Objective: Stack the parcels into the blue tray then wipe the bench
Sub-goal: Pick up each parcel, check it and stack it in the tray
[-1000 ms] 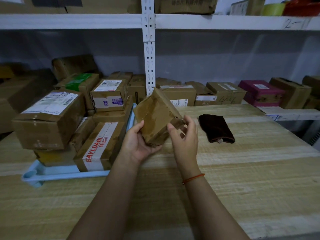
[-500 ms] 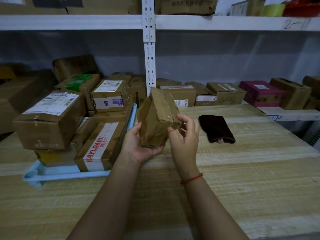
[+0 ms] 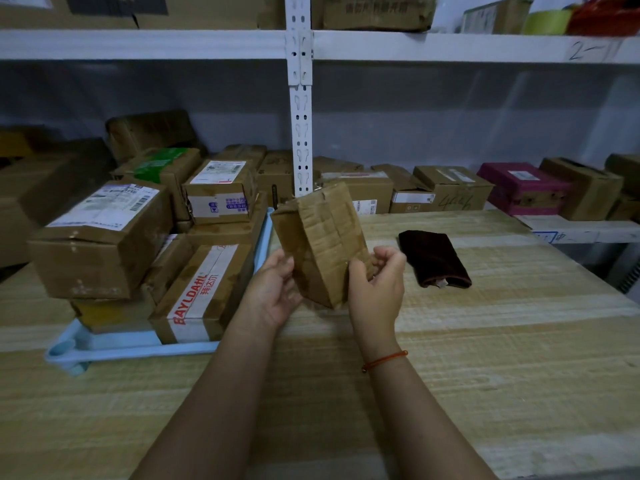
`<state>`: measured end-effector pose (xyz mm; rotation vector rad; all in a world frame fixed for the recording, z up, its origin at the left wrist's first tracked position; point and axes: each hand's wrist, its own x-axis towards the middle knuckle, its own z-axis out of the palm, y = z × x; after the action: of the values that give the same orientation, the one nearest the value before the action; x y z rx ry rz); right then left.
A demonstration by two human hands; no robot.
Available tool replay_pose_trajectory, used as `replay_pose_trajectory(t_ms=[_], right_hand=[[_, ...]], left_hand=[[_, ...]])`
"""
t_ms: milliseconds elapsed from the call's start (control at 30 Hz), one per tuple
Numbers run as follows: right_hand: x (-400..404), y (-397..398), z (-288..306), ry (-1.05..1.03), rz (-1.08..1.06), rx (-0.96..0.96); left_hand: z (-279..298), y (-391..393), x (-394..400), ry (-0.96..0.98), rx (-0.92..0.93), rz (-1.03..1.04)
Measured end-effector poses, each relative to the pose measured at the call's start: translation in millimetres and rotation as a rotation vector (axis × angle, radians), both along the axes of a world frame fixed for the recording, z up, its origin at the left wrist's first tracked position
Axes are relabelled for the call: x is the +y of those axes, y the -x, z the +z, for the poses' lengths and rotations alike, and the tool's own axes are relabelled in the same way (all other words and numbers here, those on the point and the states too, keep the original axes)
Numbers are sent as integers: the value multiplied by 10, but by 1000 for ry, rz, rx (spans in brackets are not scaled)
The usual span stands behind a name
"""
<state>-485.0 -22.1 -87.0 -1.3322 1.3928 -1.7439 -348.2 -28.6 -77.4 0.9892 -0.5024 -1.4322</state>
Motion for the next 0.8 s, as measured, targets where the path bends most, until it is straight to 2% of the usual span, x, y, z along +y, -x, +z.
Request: replay_pose_trajectory(t_ms=[67, 333, 800], right_hand=[[-11, 11, -17, -62, 11, 18], [-24, 13, -110, -95, 21, 107], [-9, 15, -140, -113, 44, 122]], left_hand=[[-15, -14, -26, 16, -26, 9], [0, -9, -68, 20, -188, 60], [125, 60, 5, 46, -104, 85]])
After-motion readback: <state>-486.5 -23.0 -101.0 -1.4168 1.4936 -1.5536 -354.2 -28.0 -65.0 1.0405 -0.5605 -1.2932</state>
